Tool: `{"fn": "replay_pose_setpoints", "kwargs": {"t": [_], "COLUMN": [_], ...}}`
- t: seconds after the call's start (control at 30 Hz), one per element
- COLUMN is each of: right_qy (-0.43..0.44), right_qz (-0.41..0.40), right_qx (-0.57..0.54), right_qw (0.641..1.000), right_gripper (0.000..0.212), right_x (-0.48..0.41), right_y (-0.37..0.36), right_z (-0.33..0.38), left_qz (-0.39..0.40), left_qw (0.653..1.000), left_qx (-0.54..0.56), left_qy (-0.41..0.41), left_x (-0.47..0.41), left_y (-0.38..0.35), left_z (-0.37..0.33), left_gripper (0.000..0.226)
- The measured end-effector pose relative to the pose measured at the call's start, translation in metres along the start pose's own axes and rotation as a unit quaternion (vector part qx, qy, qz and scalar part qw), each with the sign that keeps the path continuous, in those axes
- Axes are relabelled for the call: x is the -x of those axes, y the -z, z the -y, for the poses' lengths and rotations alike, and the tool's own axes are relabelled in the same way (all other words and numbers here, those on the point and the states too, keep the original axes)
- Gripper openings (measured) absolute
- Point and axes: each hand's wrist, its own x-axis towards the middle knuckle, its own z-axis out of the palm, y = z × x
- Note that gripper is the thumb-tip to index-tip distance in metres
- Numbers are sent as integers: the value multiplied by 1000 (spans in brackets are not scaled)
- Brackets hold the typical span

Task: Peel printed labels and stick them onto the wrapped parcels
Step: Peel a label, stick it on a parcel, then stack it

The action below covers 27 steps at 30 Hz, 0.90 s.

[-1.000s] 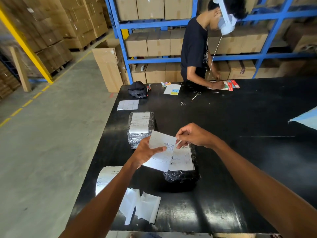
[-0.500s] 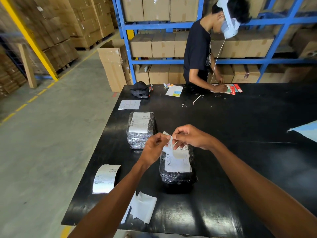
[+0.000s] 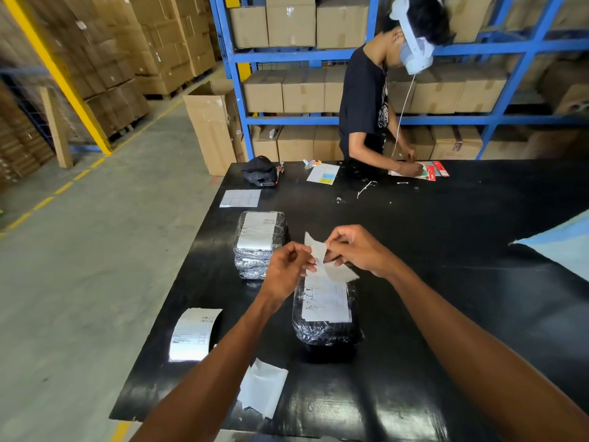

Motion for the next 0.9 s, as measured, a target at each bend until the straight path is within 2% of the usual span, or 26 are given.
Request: {"fn": "replay_pose_setpoints", "kwargs": {"t": [0.13,0.27,0.4,0.47,0.57,0.73,0.8,0.87,0.9], "right_qy": [28,54,62,68,34,-3,-14,-39,-57], "right_qz": [-65,-44,-53,-10,69,39,33,29,28], "right_qx": [-43,-60,5,65,97,211,188,101,51], "right_qw": [997,996,997,996,992,977,981,994,997], "right_gripper": [9,6,16,23,53,61,45,18,16], "right_x": [-1,-3,-5,-4,1,0,-3,-1,0], "right_y": [0,0,3,3,0,-19,-23,-23,-22], "right_z": [-3,-8,-17,-23,-28,-40,-52,-56,-56], "left_qz": [3,1,-4,-11,-19,-1,3,-14,-35], "left_qw": [998,997,999,999,997,989,984,982,983], "left_qx": [46,64,41,26,-9,-64,-93,-102,-91], "left_qy": [37,37,-2,-27,-70,-135,-149,-159,-158], "left_x": [2,-1,-4,-5,-6,-6,-6,-8,-9], "left_y": [-2,-2,-3,-4,-9,-25,-28,-27,-25], "left_z": [4,6,4,3,0,-9,-8,-3,1], "left_gripper": [11,12,12,13,14,20,21,20,21]}}
